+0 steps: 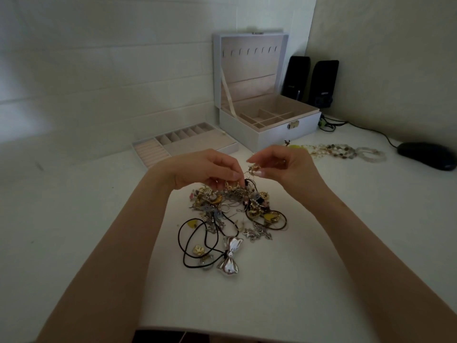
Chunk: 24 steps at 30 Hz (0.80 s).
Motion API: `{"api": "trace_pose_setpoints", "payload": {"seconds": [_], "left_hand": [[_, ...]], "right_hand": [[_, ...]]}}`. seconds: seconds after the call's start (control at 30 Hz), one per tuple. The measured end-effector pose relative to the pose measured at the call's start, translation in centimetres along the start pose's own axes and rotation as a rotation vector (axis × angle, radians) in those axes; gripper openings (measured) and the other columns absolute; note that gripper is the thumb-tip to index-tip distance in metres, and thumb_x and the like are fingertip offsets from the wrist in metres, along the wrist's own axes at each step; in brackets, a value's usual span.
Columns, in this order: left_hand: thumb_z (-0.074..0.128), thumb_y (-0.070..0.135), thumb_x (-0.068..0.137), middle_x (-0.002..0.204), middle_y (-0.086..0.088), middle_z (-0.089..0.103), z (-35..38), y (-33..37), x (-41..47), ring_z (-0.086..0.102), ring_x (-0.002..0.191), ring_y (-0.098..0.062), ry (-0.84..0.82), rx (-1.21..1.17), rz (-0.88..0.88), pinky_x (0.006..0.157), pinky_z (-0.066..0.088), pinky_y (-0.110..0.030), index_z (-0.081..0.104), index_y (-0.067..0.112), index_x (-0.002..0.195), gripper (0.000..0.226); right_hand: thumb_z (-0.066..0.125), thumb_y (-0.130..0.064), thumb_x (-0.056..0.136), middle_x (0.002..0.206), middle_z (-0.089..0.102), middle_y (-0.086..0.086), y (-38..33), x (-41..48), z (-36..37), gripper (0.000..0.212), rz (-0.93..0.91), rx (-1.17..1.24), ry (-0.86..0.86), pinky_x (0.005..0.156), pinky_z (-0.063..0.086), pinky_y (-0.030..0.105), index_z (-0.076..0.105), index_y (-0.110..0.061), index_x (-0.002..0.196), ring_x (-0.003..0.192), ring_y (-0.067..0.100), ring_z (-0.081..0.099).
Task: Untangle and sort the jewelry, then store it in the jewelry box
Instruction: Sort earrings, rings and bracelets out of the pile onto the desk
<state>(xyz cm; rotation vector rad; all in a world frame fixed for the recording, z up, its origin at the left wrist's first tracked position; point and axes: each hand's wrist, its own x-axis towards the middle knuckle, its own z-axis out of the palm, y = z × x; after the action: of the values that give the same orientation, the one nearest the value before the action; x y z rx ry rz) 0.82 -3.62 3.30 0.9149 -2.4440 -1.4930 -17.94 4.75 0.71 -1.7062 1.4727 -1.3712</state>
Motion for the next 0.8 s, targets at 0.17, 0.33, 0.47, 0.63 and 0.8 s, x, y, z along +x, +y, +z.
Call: {"api": "trace_pose_setpoints", "payload": {"seconds": [0.17,0.33,0.47,0.63,0.8], "left_hand": [[0.057,0.021,0.093,0.084,0.000,0.060,0.3,-0.1,0.3,0.053,0.067,-0.007,0.055,0.040,-0.011,0.066,0.046,-0.019,0.071,0.015,0.096,0.016],[0.056,0.022,0.093,0.091,-0.004,0.060,0.4,0.1,0.2,0.052,0.070,-0.010,-0.036,0.045,-0.022,0.070,0.047,-0.022,0.071,0.019,0.094,0.016],[0.060,0.023,0.090,0.083,0.003,0.064,0.2,-0.2,0.3,0.054,0.069,-0.007,0.037,0.088,-0.036,0.066,0.047,-0.019,0.071,0.018,0.099,0.014],[0.067,0.014,0.085,0.079,0.000,0.070,0.7,-0.4,1.1,0.062,0.064,-0.004,0.301,0.016,0.043,0.059,0.048,-0.014,0.066,0.009,0.092,0.009],[0.065,0.007,0.086,0.084,-0.009,0.070,2.1,0.2,2.0,0.066,0.071,-0.012,0.407,-0.032,0.116,0.067,0.055,-0.020,0.063,0.005,0.093,0.007]], "right_hand": [[0.069,0.011,0.074,0.084,0.073,0.006,-0.5,-0.2,0.0,0.027,-0.004,0.067,0.010,0.081,0.055,0.024,0.070,-0.016,0.077,0.080,0.015,0.069],[0.067,0.013,0.075,0.081,0.073,0.008,-0.4,-0.2,0.2,0.027,-0.034,0.077,0.059,0.076,0.055,0.024,0.070,-0.014,0.073,0.077,0.016,0.069],[0.059,0.017,0.078,0.079,0.070,0.008,-0.6,-0.2,0.1,0.030,0.001,0.091,0.175,0.058,0.048,0.010,0.066,-0.012,0.080,0.066,0.004,0.066],[0.065,0.008,0.082,0.073,0.069,0.008,-0.1,0.0,-0.8,0.020,0.106,0.048,0.219,0.048,0.044,0.009,0.064,-0.011,0.076,0.055,0.006,0.064],[0.064,0.007,0.082,0.074,0.069,0.012,0.6,0.3,-1.2,0.014,0.181,0.005,0.252,0.050,0.051,0.018,0.067,-0.006,0.081,0.054,0.013,0.067]]}}
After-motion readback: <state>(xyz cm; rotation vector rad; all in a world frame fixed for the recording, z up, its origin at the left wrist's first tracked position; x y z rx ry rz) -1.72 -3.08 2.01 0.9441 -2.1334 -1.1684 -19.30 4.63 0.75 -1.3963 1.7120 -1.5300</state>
